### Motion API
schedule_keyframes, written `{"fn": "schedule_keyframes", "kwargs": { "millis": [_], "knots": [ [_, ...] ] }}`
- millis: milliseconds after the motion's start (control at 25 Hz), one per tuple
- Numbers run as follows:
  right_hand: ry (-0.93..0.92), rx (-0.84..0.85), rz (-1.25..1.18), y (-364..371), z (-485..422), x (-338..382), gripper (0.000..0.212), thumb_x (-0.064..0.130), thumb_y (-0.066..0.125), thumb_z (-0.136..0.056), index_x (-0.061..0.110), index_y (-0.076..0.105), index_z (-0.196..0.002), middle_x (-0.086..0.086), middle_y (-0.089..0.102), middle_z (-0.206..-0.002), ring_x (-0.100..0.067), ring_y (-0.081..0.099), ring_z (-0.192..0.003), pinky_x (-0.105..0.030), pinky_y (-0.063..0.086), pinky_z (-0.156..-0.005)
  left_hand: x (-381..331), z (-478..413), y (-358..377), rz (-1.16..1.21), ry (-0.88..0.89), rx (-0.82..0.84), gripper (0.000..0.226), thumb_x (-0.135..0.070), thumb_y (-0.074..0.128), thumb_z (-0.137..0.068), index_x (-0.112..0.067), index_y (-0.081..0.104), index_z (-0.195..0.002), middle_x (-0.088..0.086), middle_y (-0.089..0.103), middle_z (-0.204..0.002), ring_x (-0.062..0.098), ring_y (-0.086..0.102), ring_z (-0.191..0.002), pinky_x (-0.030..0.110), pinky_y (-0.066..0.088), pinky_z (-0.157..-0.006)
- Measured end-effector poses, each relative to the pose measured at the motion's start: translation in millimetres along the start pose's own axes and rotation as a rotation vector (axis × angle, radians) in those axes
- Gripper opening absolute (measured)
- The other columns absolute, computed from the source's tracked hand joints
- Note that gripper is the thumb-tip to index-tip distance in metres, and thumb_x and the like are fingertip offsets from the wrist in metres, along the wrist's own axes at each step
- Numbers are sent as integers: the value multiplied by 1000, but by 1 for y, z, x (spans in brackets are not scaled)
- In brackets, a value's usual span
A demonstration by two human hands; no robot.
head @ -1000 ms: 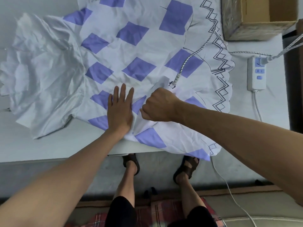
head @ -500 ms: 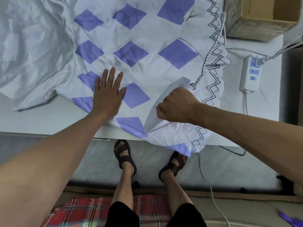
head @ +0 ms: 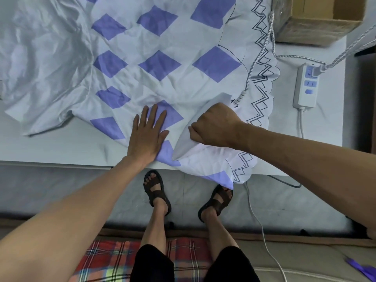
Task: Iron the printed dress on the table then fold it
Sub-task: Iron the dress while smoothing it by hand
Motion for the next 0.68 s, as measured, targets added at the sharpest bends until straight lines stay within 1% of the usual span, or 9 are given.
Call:
{"fn": "schedule_keyframes", "kwargs": {
  "millis": [80,120,200,280,360,440,480,560,680],
  "knots": [
    [-49,26,9,5,-6,11,48,27,51,-84,19,28,-42,0,40,-36,-20,27,-34,-24,14,-47,0,-3,0,7,16,27,61,-50,12,-100,-23,13,-155,6,10,-162,30,10,-149,46,12,-118],
    [-54,31,4,7,-7,16,49,28,48,-84,19,29,-40,-1,40,-34,-20,26,-33,-23,13,-46,1,-3,0,2,16,30,61,-51,12,-99,-24,12,-155,6,10,-162,30,9,-149,46,12,-118],
    [-34,30,-19,6,-4,20,49,28,36,-85,18,28,-38,-2,38,-32,-19,20,-33,-21,9,-46,1,-2,1,-3,6,25,62,-51,12,-99,-24,12,-155,6,10,-162,29,9,-149,45,11,-118],
    [-38,49,-31,2,6,19,45,26,32,-84,19,24,-40,-1,29,-32,-19,16,-34,-21,10,-47,0,-2,0,14,-1,39,61,-50,13,-99,-25,12,-155,5,8,-163,28,6,-150,44,8,-119],
    [-87,96,-2,0,18,15,43,22,44,-80,18,18,-45,1,19,-37,-18,15,-34,-20,9,-47,3,-5,-3,82,7,77,59,-46,16,-100,-26,10,-155,2,2,-163,25,0,-150,43,3,-119],
    [-133,149,5,1,32,10,54,17,59,-73,16,10,-50,0,20,-37,-18,15,-33,-20,12,-46,9,-9,-6,186,23,132,59,-40,21,-99,-26,11,-154,0,-1,-163,23,-4,-150,42,1,-118],
    [-139,167,-4,0,38,8,59,17,63,-71,16,8,-51,0,22,-36,-19,15,-33,-21,13,-46,11,-9,-8,221,23,141,59,-37,23,-98,-25,12,-154,-1,0,-163,23,-3,-150,42,2,-118],
    [-132,177,-21,0,50,5,58,18,64,-73,17,11,-50,-2,29,-33,-20,16,-33,-22,14,-46,12,-10,-11,245,1,130,57,-31,29,-101,-21,11,-154,-1,3,-163,22,-2,-150,42,4,-118],
    [-130,184,-43,1,69,1,46,19,55,-80,19,22,-47,-4,34,-34,-23,18,-34,-24,16,-45,8,-10,-12,245,-29,125,59,-28,37,-103,-19,9,-155,-1,3,-163,22,-1,-150,41,3,-119]
  ]
}}
Point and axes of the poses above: each hand's wrist, its own z-axis away from the middle knuckle, its own y-axis out of the palm, x = y × z, the point moved 1 cm from there along -z, towards the middle knuckle
